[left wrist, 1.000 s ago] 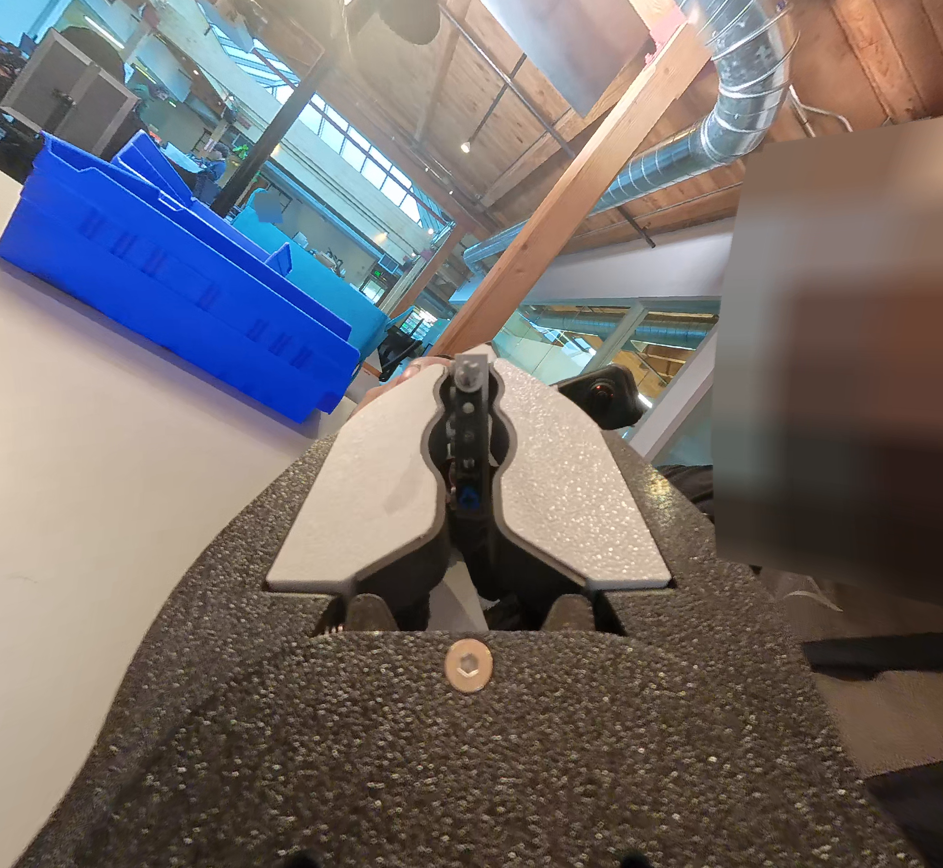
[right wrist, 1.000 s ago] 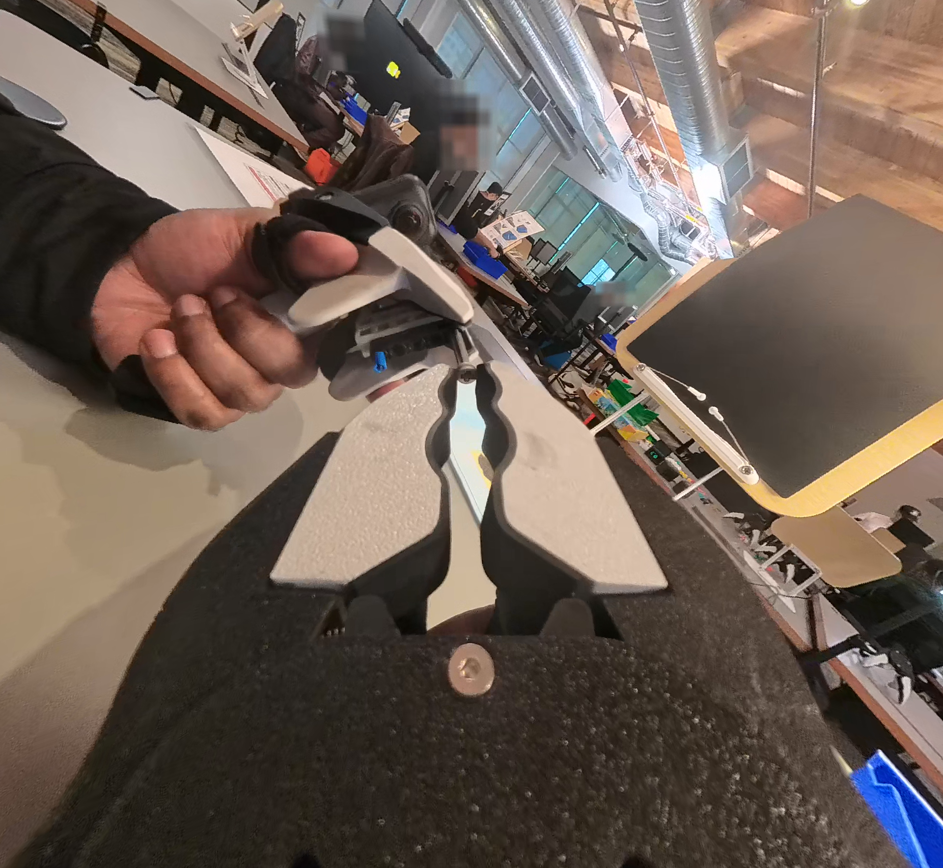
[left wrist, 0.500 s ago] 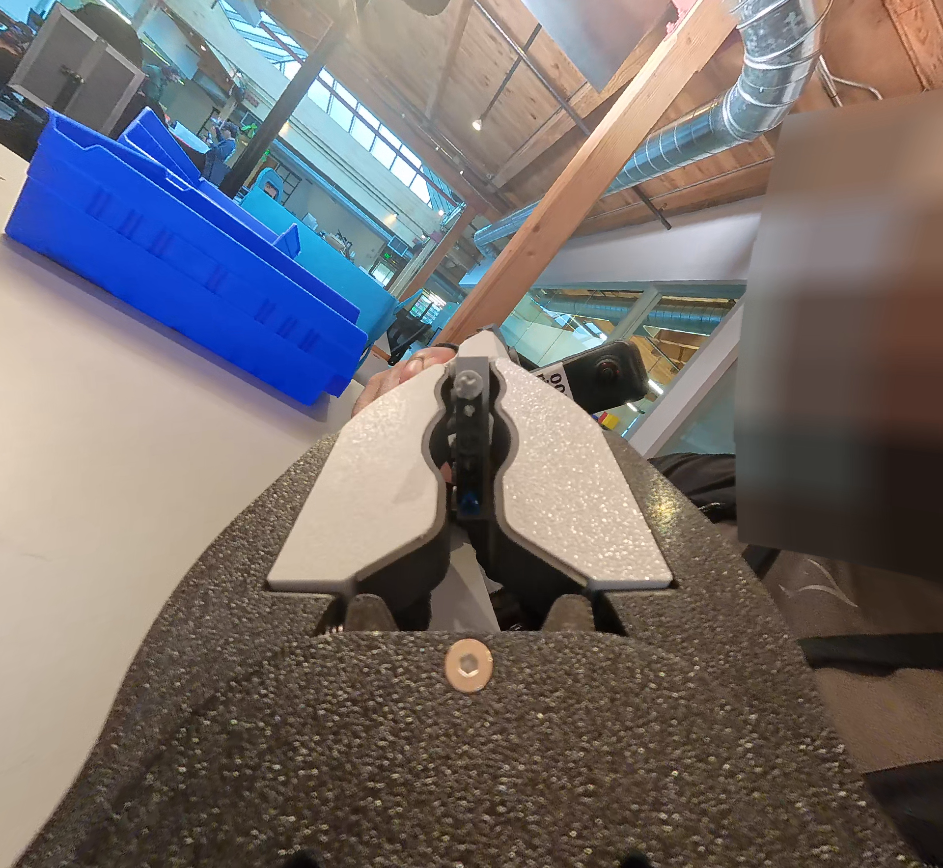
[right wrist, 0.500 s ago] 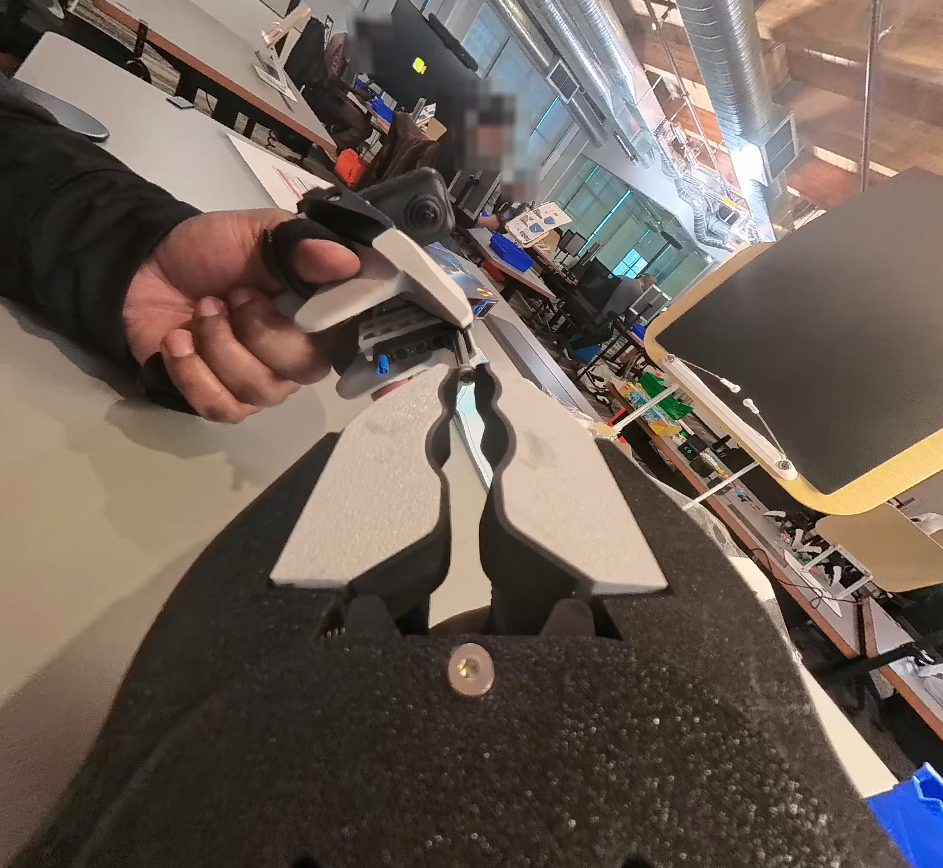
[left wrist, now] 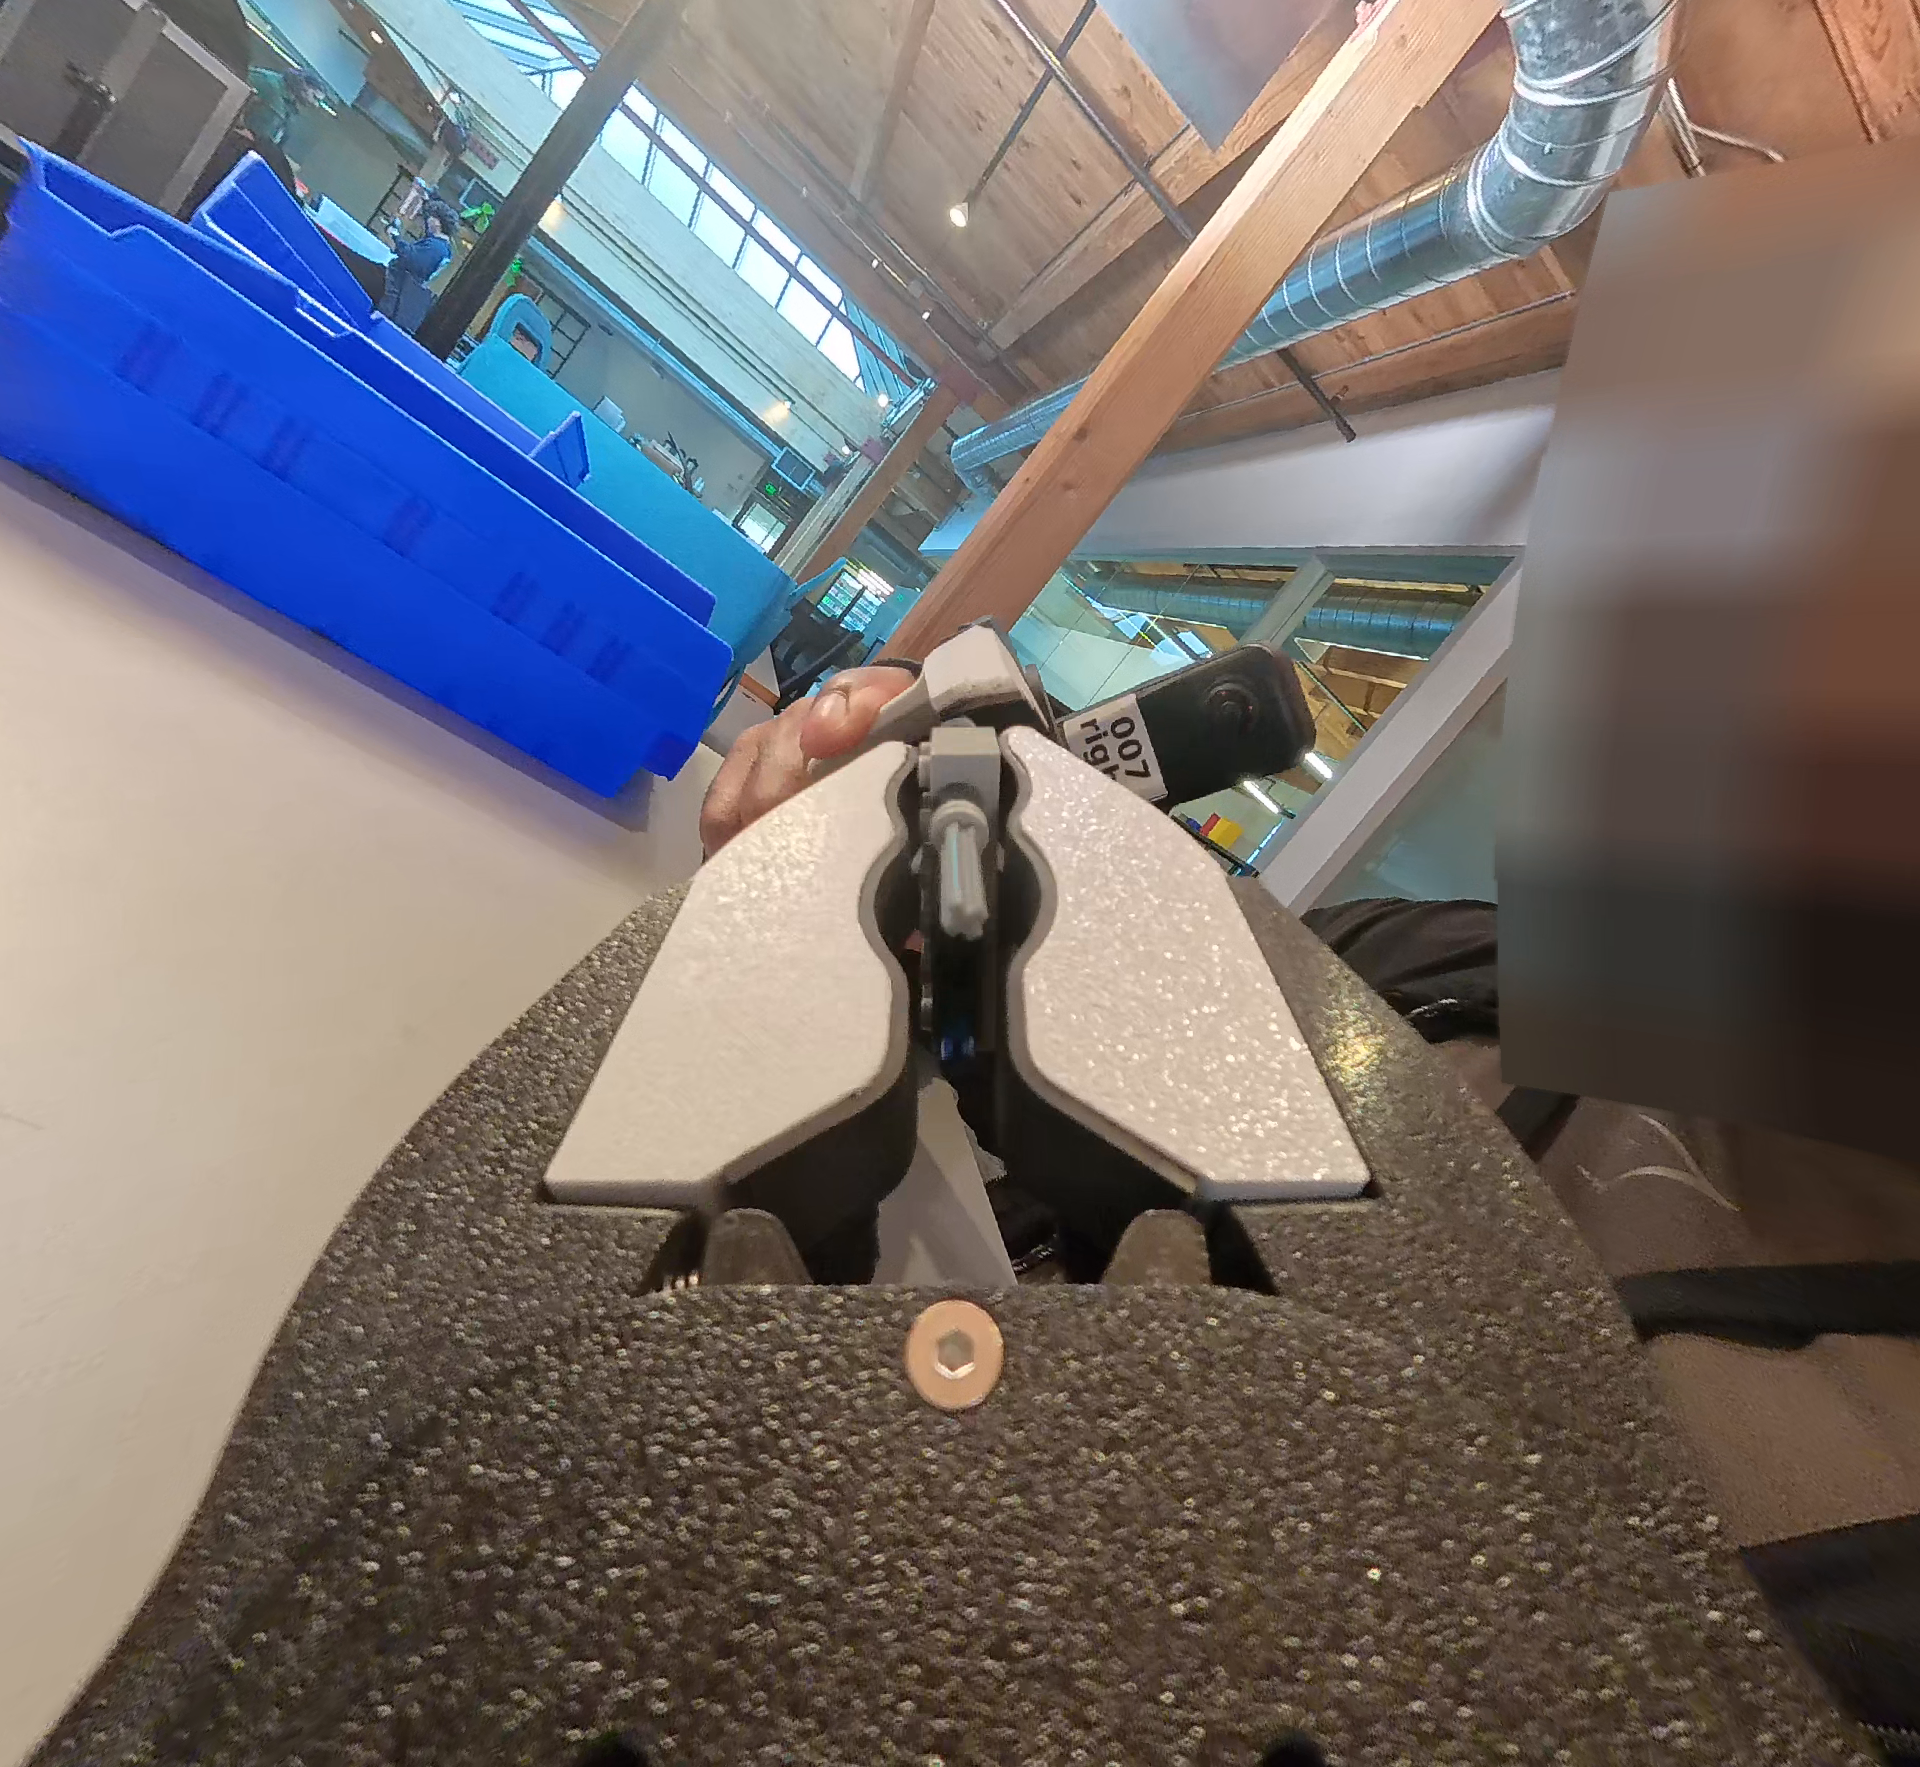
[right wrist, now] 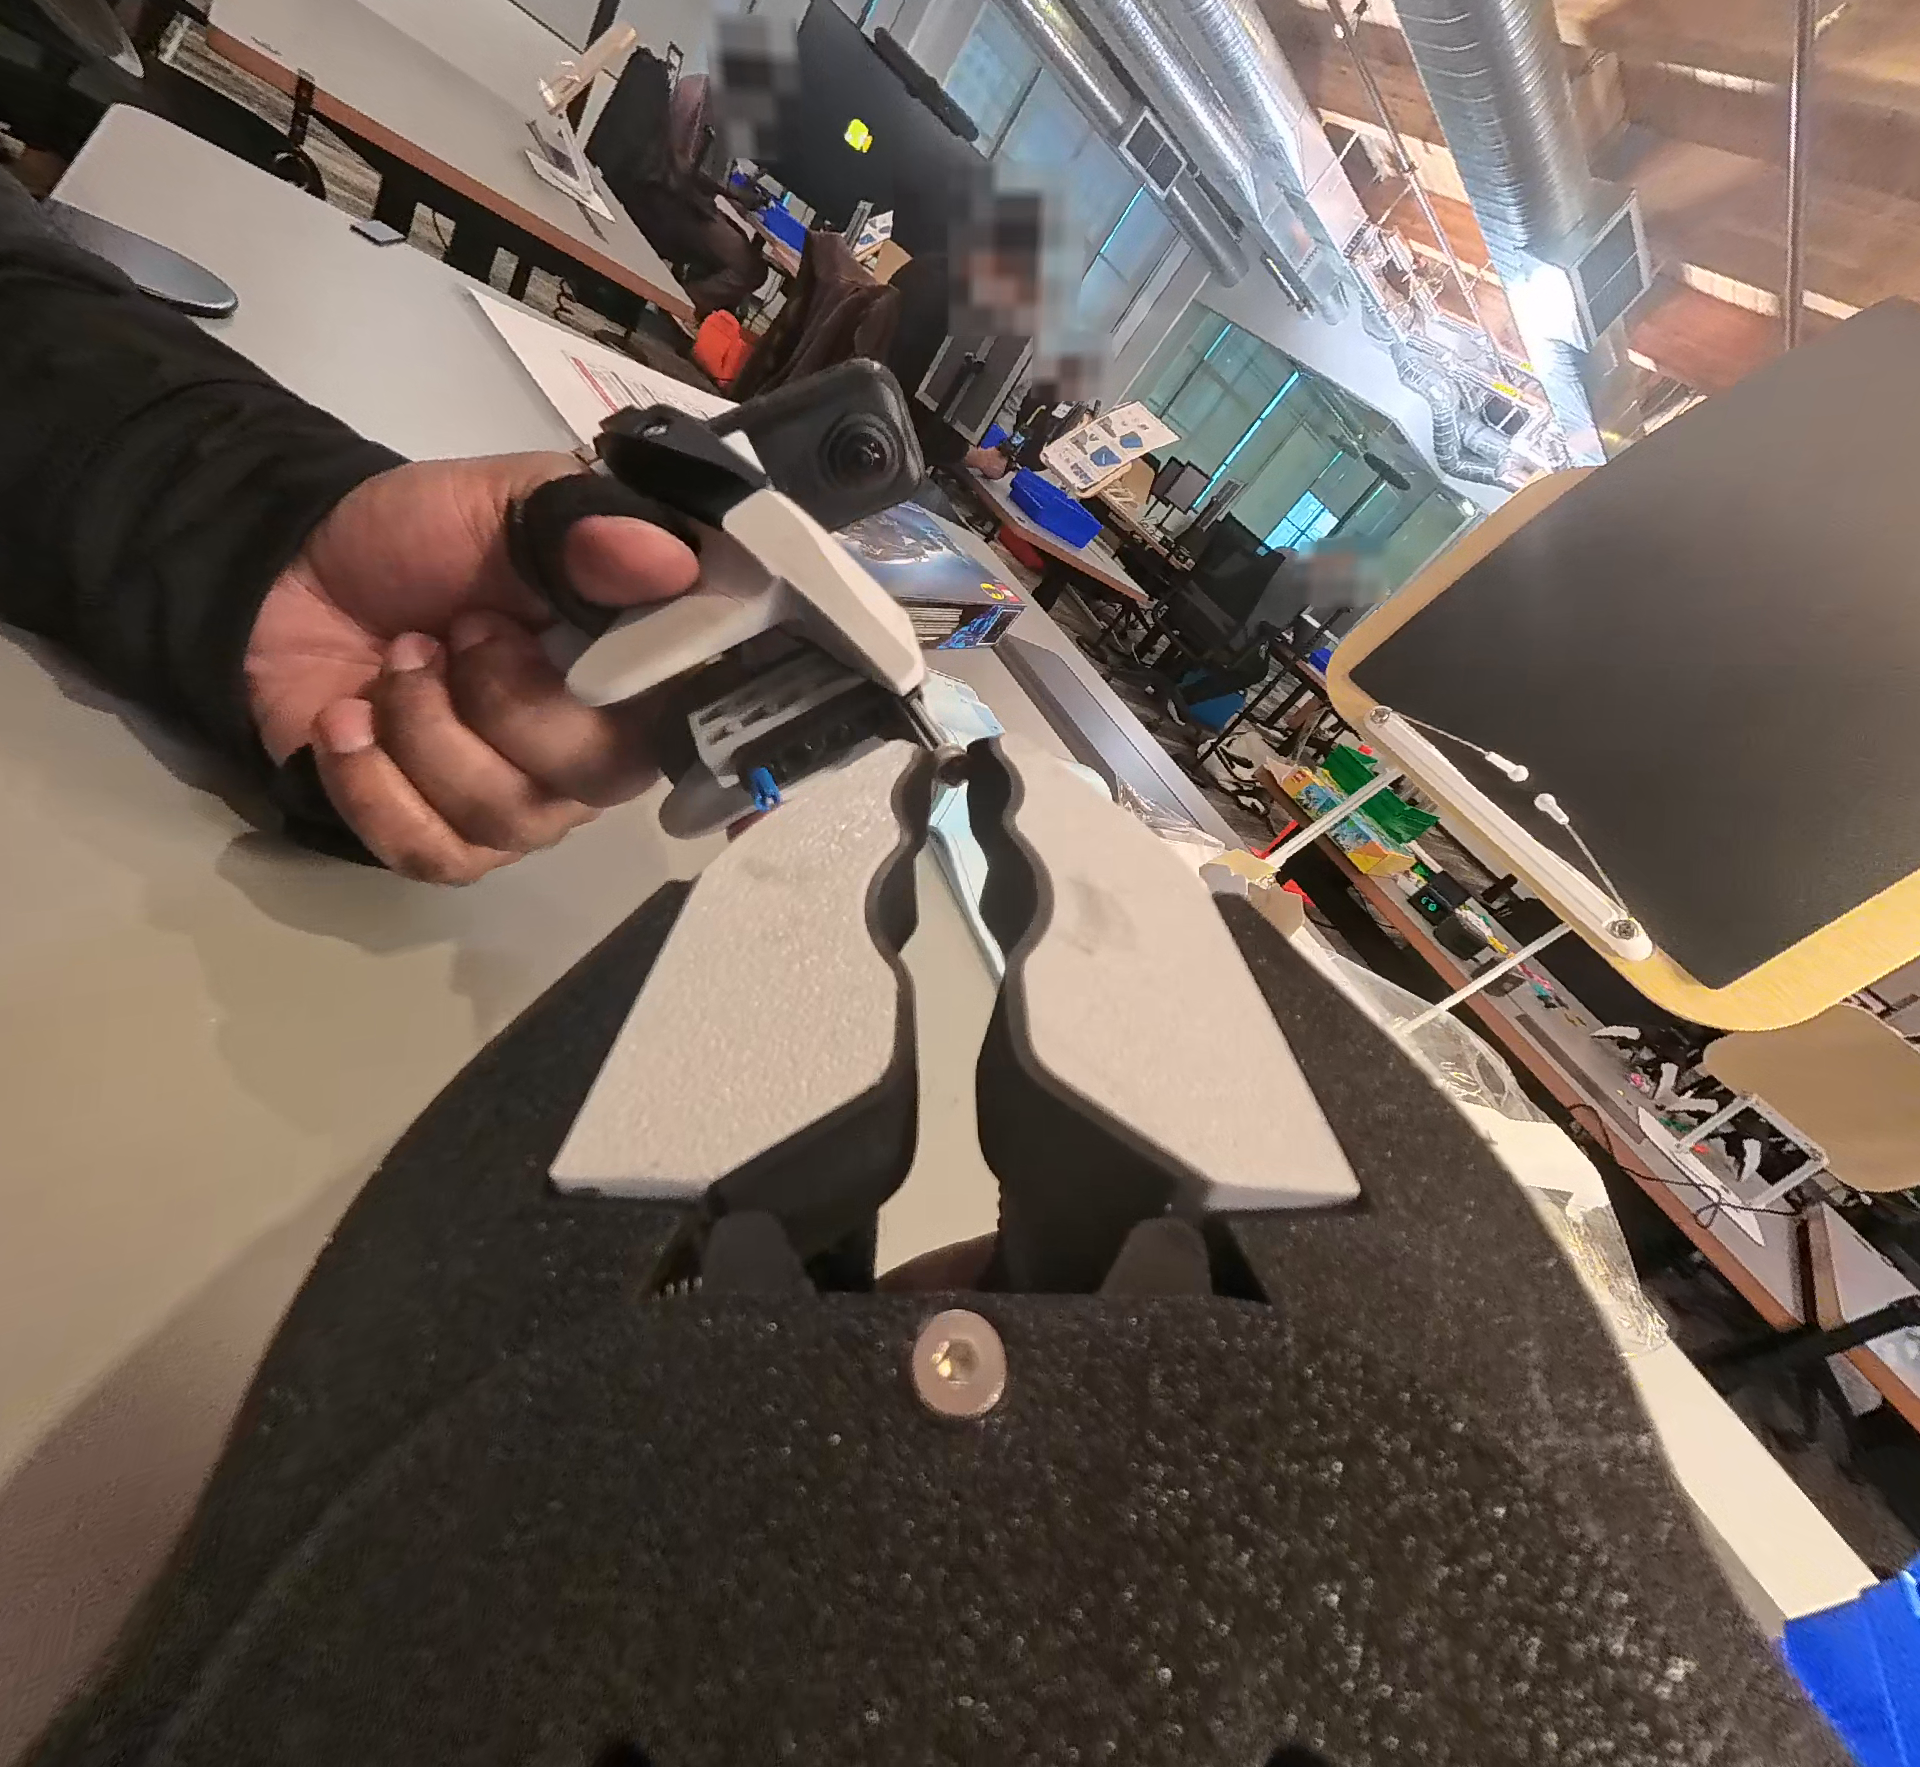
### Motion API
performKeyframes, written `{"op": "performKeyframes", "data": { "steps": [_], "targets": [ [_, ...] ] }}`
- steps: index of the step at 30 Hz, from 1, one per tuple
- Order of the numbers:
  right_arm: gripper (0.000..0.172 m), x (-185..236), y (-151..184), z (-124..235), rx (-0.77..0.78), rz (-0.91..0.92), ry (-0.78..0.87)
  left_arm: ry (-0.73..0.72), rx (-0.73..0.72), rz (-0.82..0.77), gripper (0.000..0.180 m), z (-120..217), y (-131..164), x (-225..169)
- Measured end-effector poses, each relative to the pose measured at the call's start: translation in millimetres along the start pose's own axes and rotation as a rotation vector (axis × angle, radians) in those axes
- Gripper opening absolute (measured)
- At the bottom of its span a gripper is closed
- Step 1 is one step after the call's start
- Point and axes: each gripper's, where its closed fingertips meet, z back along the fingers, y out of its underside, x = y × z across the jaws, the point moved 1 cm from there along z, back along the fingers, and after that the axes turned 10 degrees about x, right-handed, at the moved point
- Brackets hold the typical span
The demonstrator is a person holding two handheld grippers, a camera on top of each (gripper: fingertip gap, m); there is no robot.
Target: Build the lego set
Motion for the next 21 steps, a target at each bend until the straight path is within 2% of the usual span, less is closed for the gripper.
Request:
{"op": "performKeyframes", "data": {
  "steps": [21],
  "targets": [
    [0.007, 7.4, 4.2, -1.0, 0.016, -0.034, -0.077, 0.021, 0.033, 0.024, 0.012, 0.6, 4.4, 1.4]
  ]
}}
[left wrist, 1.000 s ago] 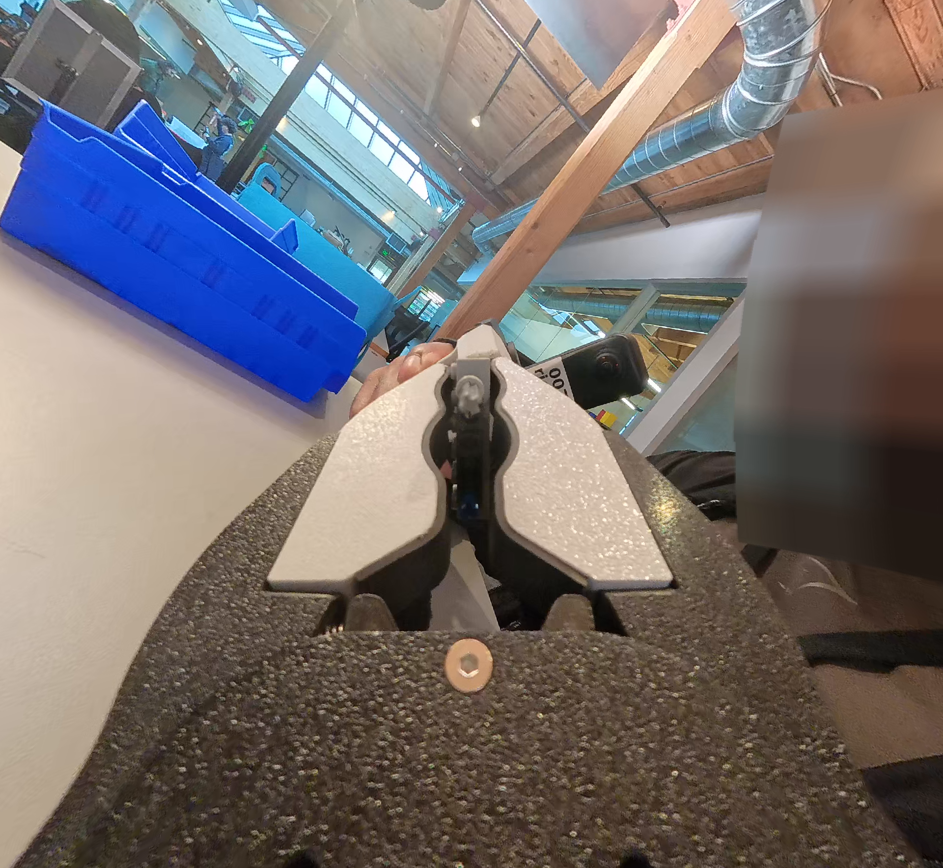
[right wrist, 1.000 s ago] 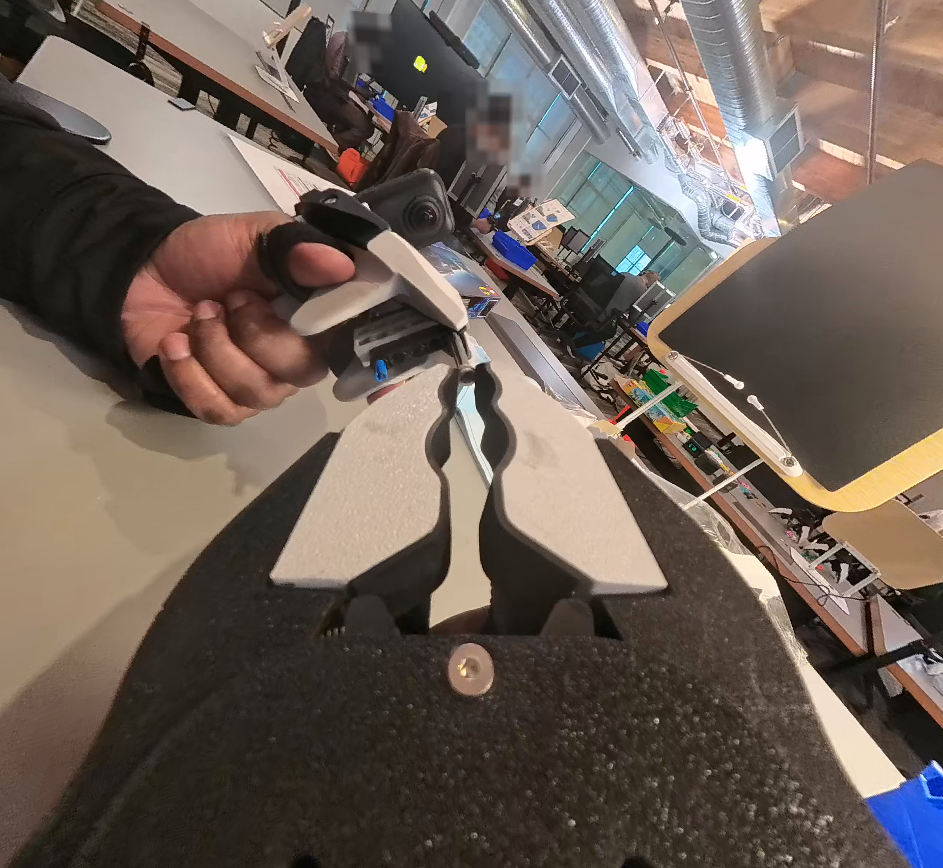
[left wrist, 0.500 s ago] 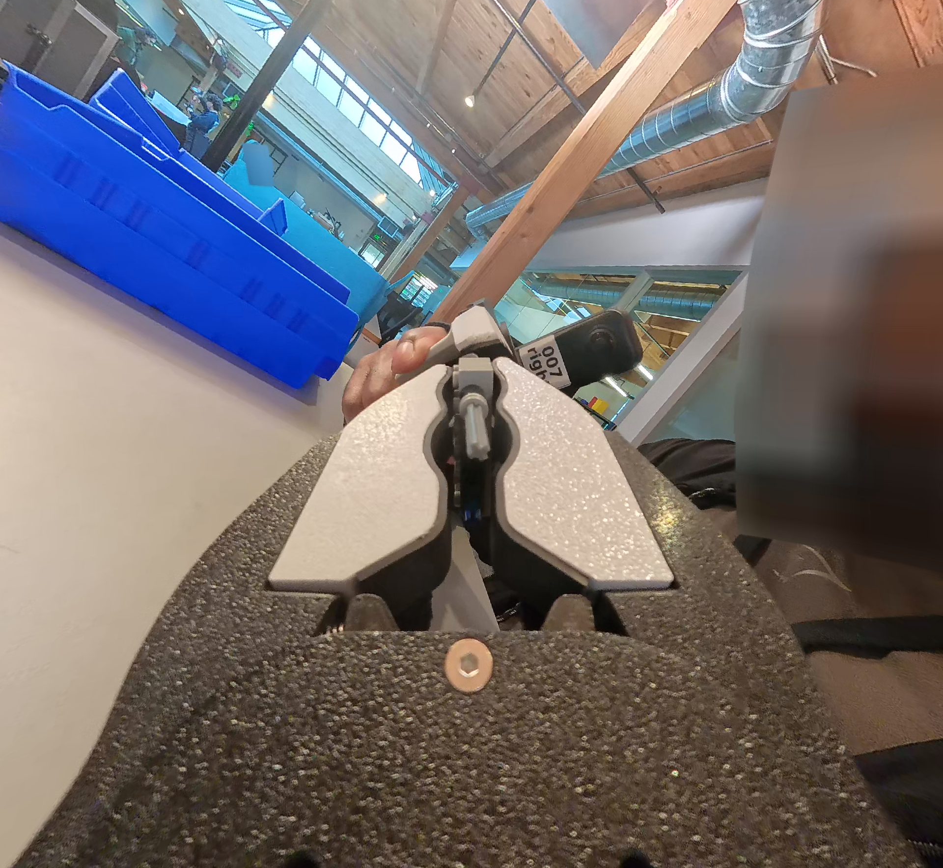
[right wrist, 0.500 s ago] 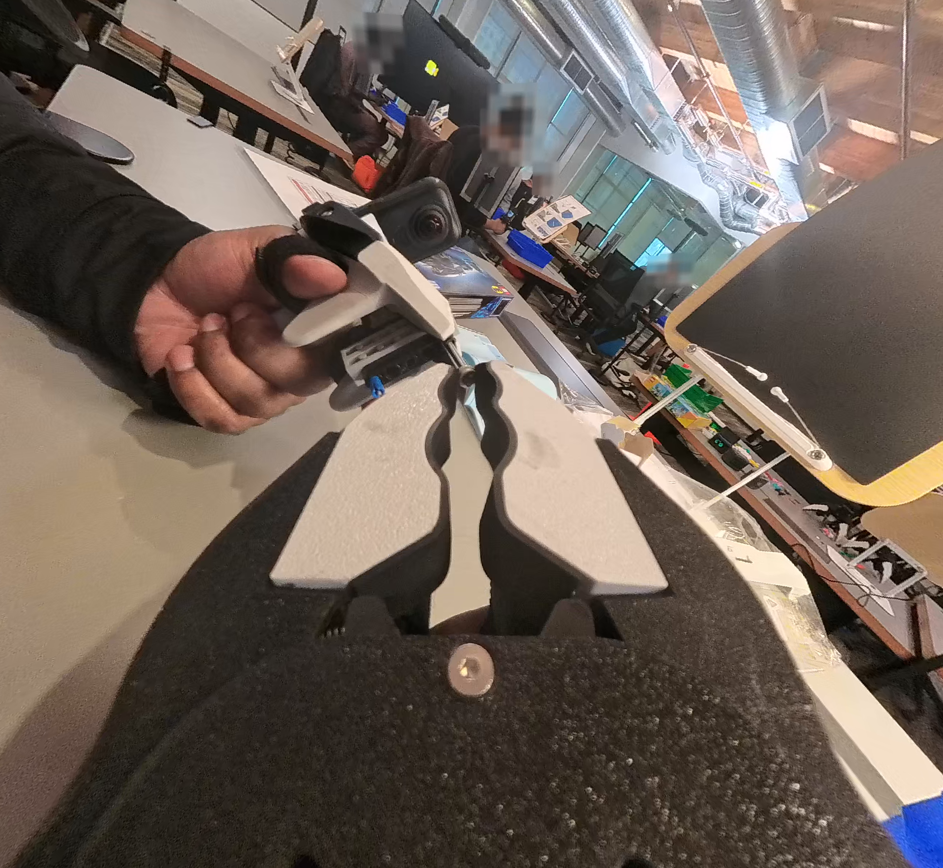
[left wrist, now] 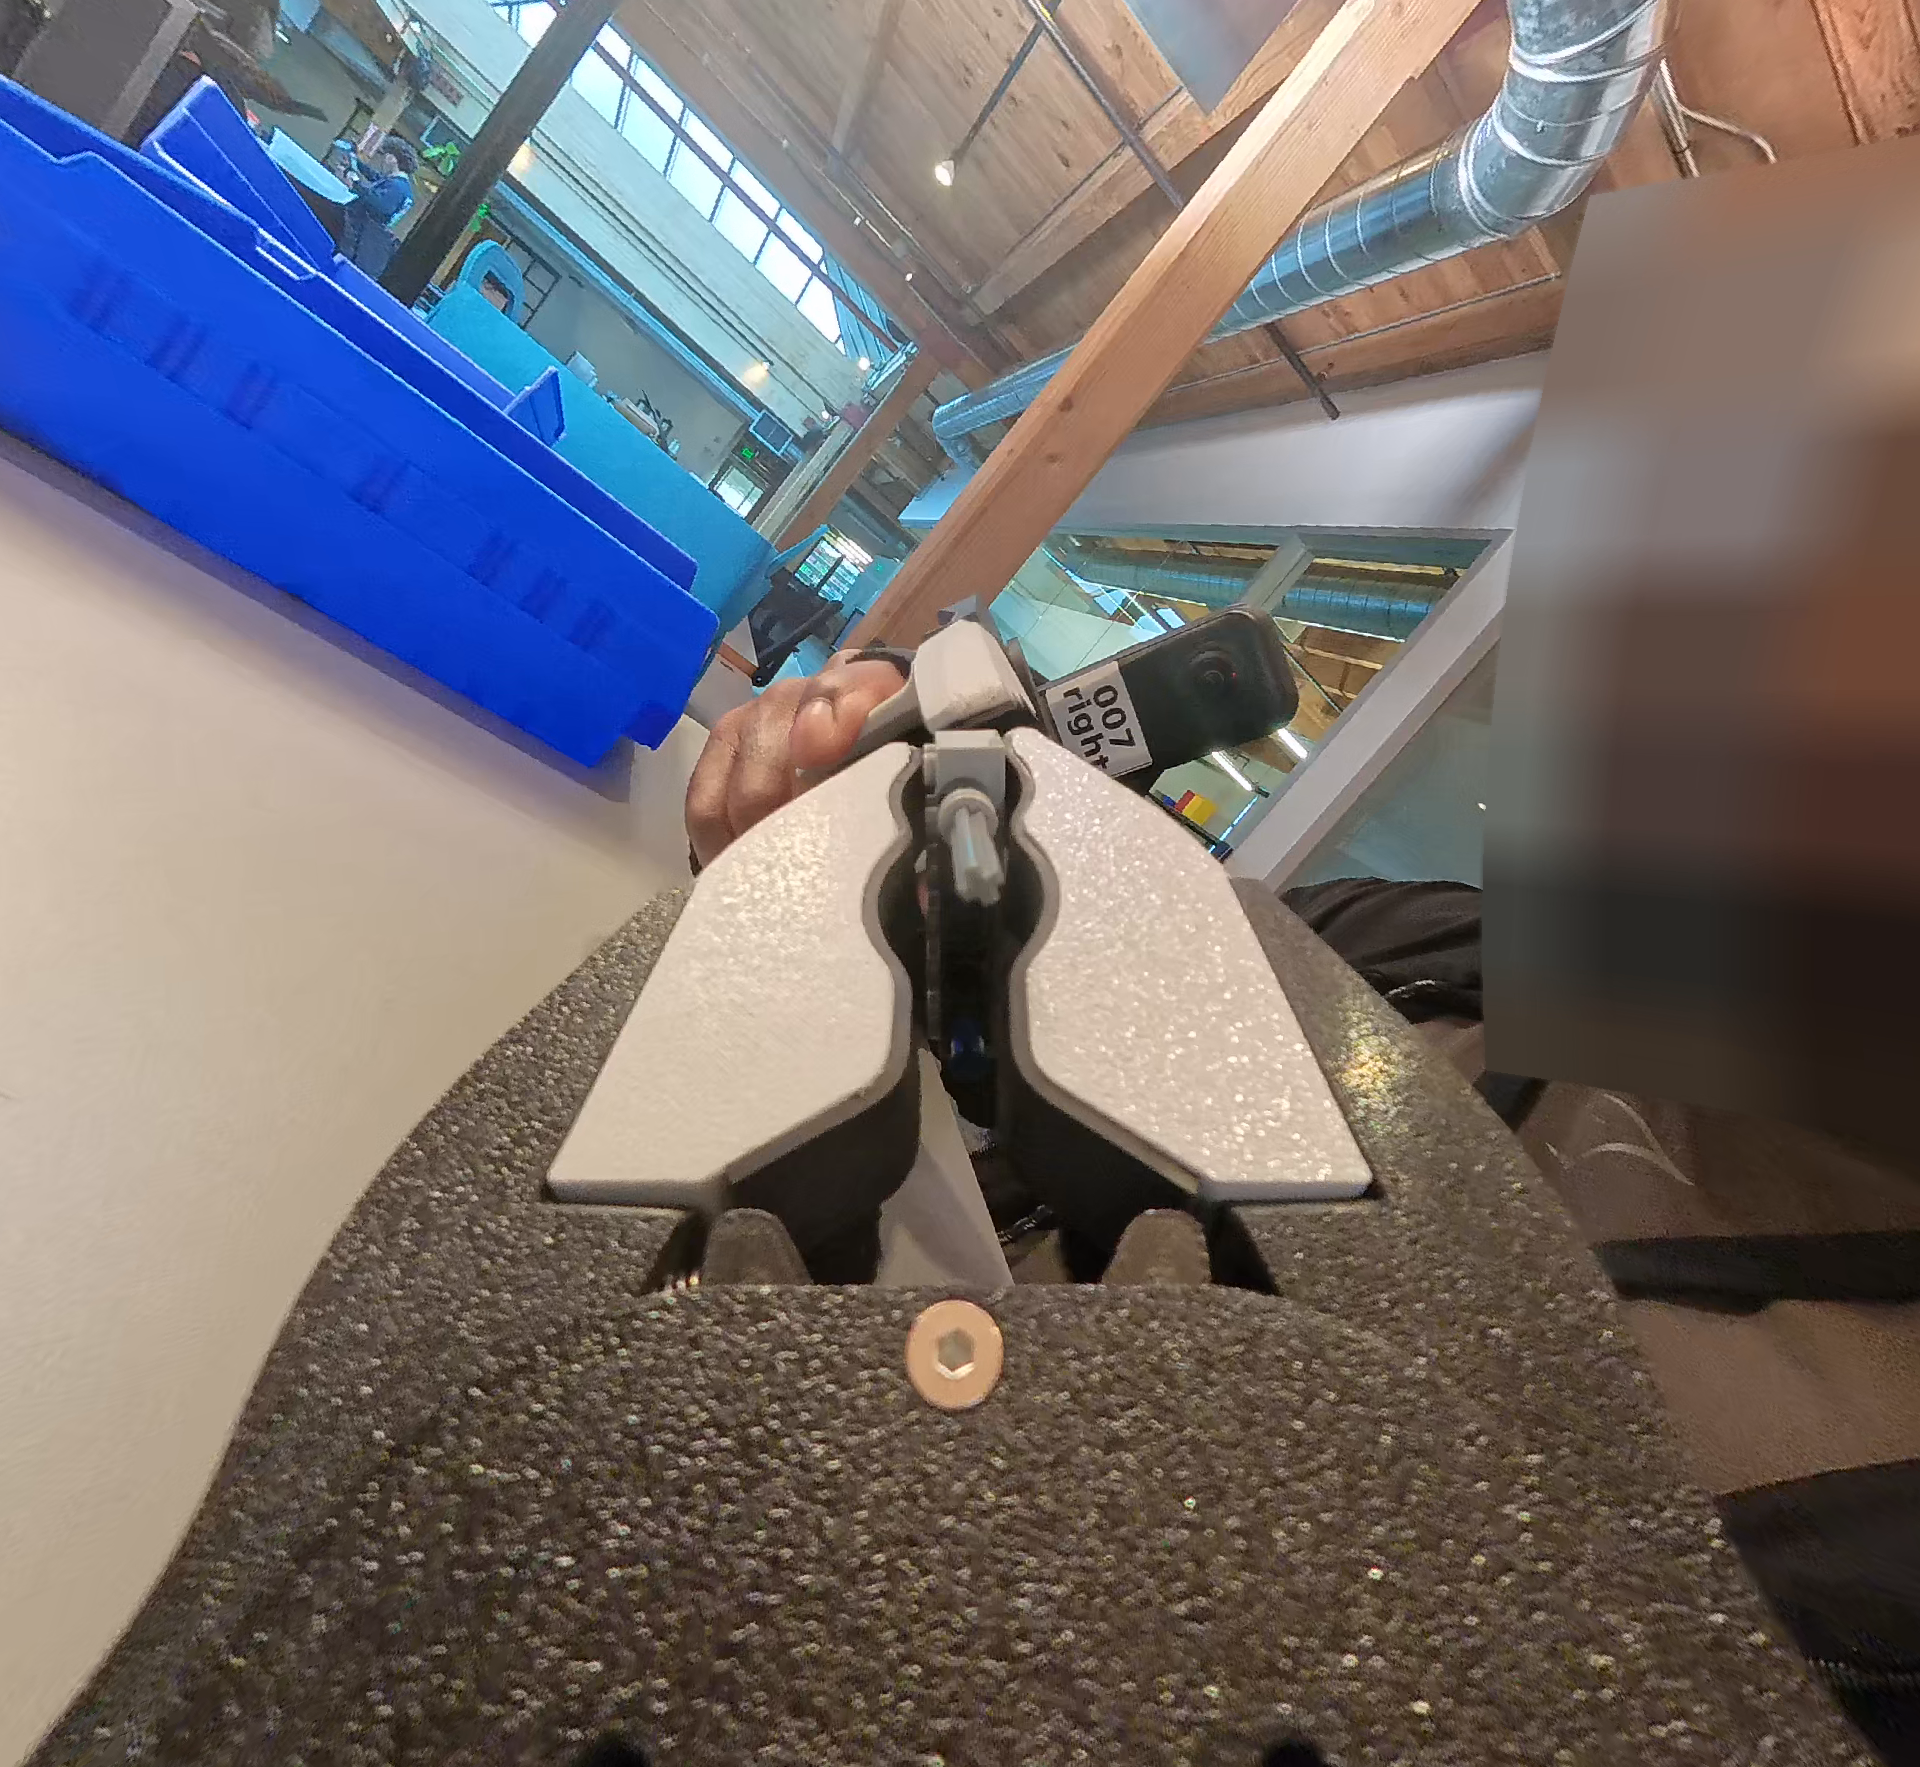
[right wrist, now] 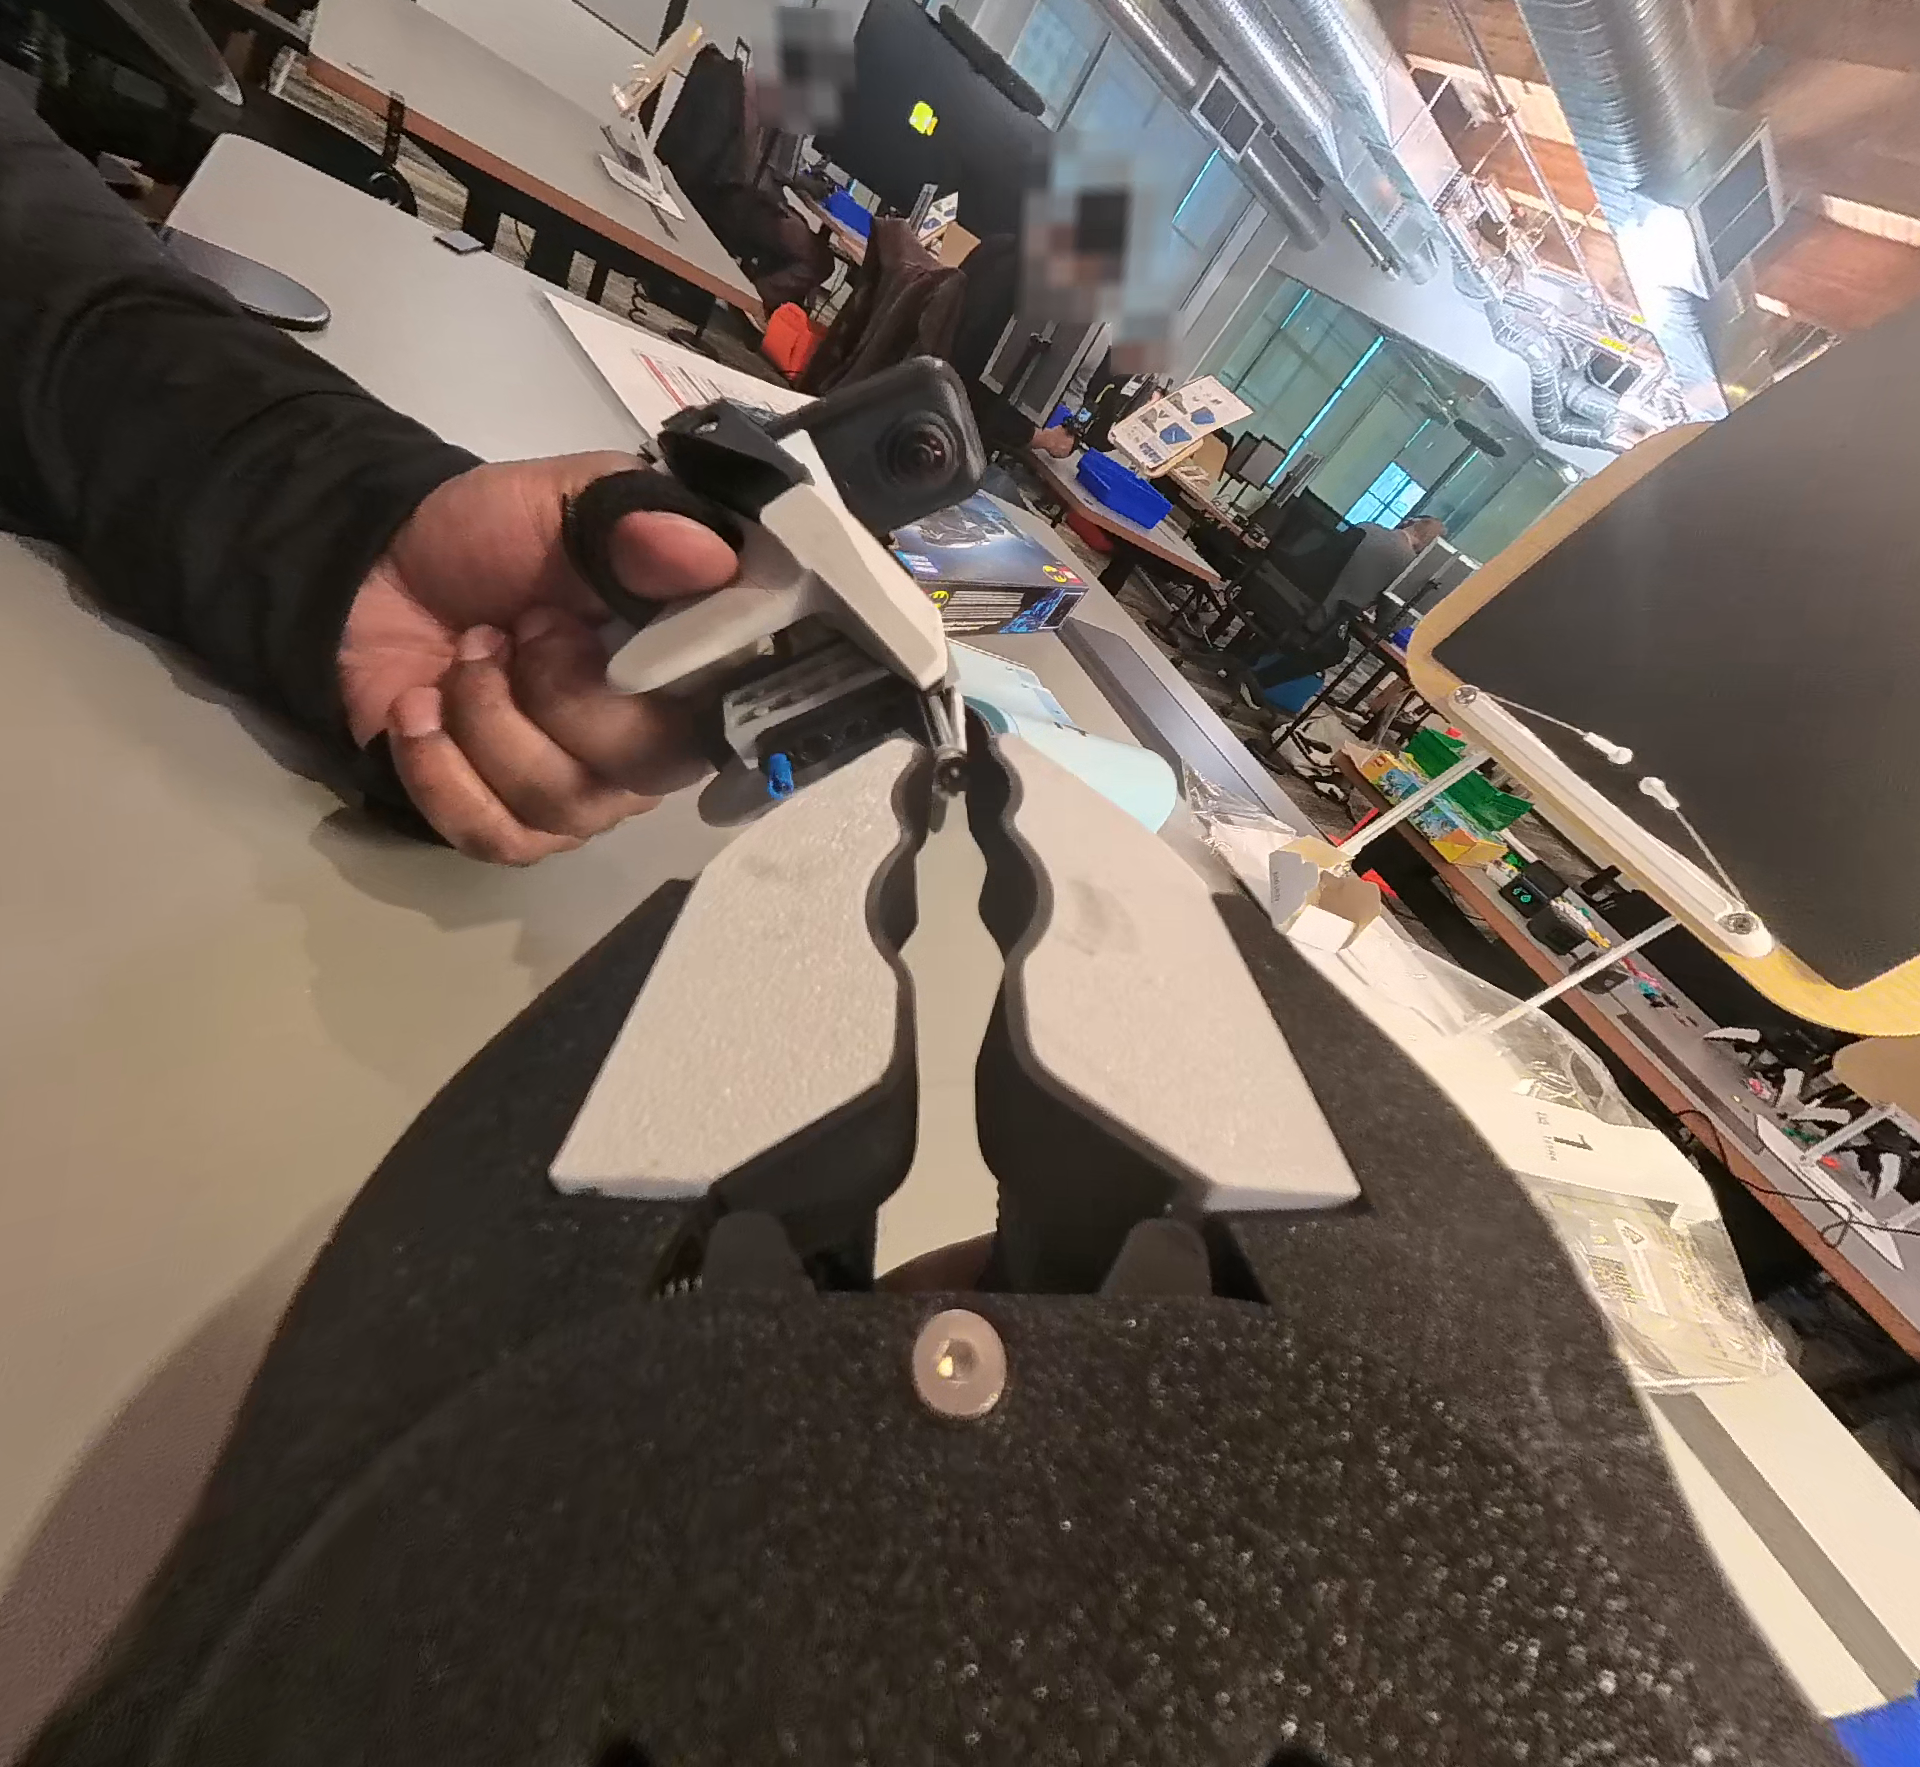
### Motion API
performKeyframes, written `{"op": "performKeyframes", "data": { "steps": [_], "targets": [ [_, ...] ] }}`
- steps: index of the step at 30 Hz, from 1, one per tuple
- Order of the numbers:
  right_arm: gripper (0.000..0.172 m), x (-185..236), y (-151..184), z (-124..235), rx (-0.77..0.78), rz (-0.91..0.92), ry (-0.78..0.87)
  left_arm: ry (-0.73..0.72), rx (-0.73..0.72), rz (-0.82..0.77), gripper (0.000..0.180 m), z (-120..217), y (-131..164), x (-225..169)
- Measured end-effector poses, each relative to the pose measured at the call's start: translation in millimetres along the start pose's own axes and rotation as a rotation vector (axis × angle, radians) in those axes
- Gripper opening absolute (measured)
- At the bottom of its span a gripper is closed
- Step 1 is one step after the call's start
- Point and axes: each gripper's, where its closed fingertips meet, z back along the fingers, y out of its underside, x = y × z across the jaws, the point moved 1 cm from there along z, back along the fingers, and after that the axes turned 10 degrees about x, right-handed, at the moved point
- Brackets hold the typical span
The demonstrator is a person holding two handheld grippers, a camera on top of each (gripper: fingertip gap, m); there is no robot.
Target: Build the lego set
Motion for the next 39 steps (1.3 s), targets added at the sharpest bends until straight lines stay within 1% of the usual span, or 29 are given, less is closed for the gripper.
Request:
{"op": "performKeyframes", "data": {
  "steps": [6, 8, 11, 18, 20, 24, 30, 34, 39],
  "targets": [
    [0.007, 5, 1, -3, 0.005, 0.011, -0.013, 0.005, 0.024, 0.006, 0.011, -2, 3, 0],
    [0.007, 8, 1, -5, 0.009, 0.027, -0.015, 0.005, 0.052, 0.003, 0.011, -5, 8, 0],
    [0.007, 9, -1, -5, 0.003, 0.052, 0.006, 0.016, 0.049, 0.009, 0.011, -7, 8, -1],
    [0.007, 5, -8, -1, -0.028, 0.101, 0.049, -0.017, 0.069, -0.068, 0.012, -10, 3, -8],
    [0.007, 4, -10, 0, -0.040, 0.105, 0.058, -0.030, 0.088, -0.085, 0.017, -10, 4, -8],
    [0.007, 0, -10, 2, -0.051, 0.091, 0.069, -0.038, 0.090, -0.095, 0.017, -6, 3, -8],
    [0.007, 1, -10, 2, -0.050, 0.092, 0.064, -0.054, 0.104, -0.137, 0.012, -4, 3, -10],
    [0.008, 0, -10, 2, -0.052, 0.086, 0.068, -0.072, 0.095, -0.172, 0.011, -2, 1, -9],
    [0.017, -2, -9, 3, -0.053, 0.097, 0.072, -0.070, 0.090, -0.189, 0.011, 0, -2, -12]
  ]
}}
